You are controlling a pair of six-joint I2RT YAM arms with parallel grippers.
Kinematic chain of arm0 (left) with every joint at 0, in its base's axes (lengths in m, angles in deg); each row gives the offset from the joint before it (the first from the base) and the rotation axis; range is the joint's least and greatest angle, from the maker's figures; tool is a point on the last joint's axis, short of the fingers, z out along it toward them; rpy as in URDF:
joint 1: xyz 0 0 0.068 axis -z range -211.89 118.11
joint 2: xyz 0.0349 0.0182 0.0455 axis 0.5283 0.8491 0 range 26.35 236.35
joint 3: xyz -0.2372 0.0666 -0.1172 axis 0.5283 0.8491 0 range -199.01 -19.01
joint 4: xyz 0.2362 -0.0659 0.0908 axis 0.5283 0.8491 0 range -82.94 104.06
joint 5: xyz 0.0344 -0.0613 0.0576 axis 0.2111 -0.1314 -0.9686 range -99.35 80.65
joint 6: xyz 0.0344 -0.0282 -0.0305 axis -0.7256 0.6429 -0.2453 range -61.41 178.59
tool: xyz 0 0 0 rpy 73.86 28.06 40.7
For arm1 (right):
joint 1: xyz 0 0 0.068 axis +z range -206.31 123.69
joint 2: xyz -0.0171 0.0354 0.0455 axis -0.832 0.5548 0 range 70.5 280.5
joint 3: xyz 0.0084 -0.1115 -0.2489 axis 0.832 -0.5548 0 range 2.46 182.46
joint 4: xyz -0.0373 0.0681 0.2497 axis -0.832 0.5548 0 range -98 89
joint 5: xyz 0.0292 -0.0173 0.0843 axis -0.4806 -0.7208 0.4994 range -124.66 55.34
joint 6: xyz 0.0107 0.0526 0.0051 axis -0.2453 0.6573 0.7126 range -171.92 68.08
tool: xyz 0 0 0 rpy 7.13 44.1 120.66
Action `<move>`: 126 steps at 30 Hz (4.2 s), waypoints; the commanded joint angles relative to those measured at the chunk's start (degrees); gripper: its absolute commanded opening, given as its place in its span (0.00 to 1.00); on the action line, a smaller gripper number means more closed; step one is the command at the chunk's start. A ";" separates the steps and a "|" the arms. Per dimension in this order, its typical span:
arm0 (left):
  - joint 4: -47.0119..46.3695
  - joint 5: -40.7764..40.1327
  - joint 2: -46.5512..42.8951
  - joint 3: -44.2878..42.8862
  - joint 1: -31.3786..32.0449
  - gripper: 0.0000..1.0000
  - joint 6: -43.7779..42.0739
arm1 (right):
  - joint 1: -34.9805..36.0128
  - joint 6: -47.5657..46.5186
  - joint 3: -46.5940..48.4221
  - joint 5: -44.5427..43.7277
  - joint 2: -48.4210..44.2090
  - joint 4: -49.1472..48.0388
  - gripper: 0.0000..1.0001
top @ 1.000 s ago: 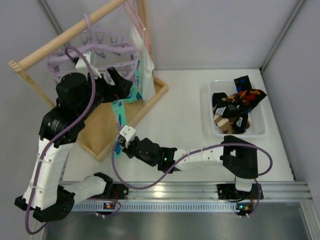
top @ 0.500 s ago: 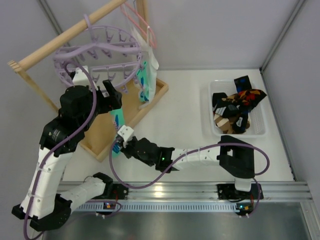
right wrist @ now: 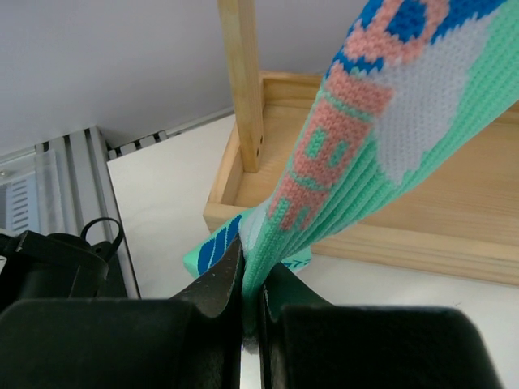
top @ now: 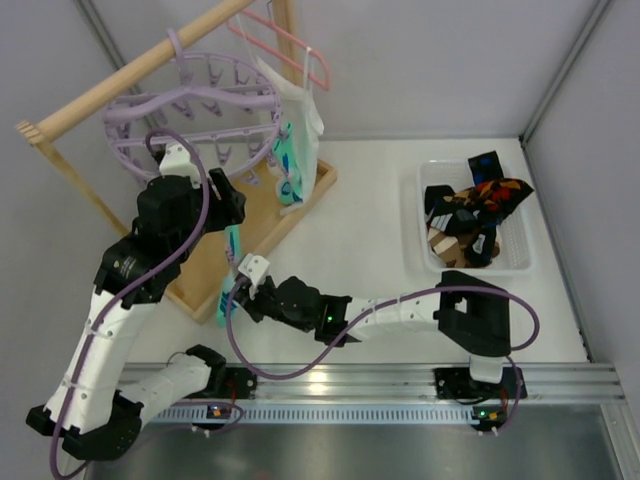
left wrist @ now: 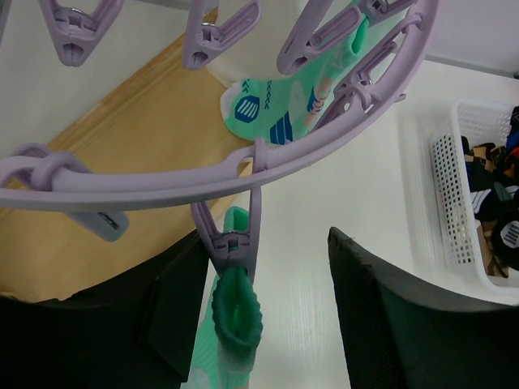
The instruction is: Remove the socks clipped to the hanger
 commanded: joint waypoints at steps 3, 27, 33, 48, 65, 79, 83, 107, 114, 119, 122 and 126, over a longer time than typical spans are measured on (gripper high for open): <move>-7.55 -1.79 1.09 1.16 0.30 0.57 0.21 | 0.16 0.39 -0.36 3.25 -3.25 -3.80 0.00; -10.02 -7.33 3.02 1.07 0.30 0.12 -1.81 | 1.31 1.17 -7.11 4.13 -5.53 -6.96 0.00; -9.93 -4.97 -1.26 4.05 0.30 0.51 -2.43 | -0.61 2.67 -17.40 -4.64 -17.03 0.31 0.00; -9.93 9.90 -27.97 25.04 0.21 0.98 -2.78 | -52.50 5.75 -2.48 -10.55 -45.62 62.99 0.00; -11.07 9.37 -42.33 32.98 0.30 0.98 -3.13 | -78.66 11.09 1.15 26.16 -3.44 50.55 0.00; -11.07 8.49 -44.35 33.15 0.21 0.98 -2.78 | -84.91 15.68 -1.07 34.89 -11.85 47.53 0.53; -11.07 6.30 -46.54 33.15 0.30 0.98 -2.17 | -84.82 14.63 1.57 33.50 -17.74 52.61 0.63; -10.63 -4.96 -52.61 33.94 -0.84 0.98 0.56 | -32.37 2.93 2.94 16.45 -16.22 12.03 0.90; -10.72 -4.78 -52.52 33.94 -0.93 0.98 0.30 | -30.33 -1.97 17.82 6.28 -0.01 11.68 0.83; -10.81 -4.43 -52.44 33.94 -0.93 0.98 0.12 | -30.15 -5.22 22.84 1.24 7.02 10.44 0.82; -10.81 -3.90 -52.26 33.94 -1.02 0.98 -0.05 | -29.98 -7.43 26.00 0.71 10.45 9.92 0.79; -10.81 -3.37 -52.08 33.94 -1.28 0.98 -0.23 | -29.98 -8.76 28.91 0.97 13.09 8.95 0.48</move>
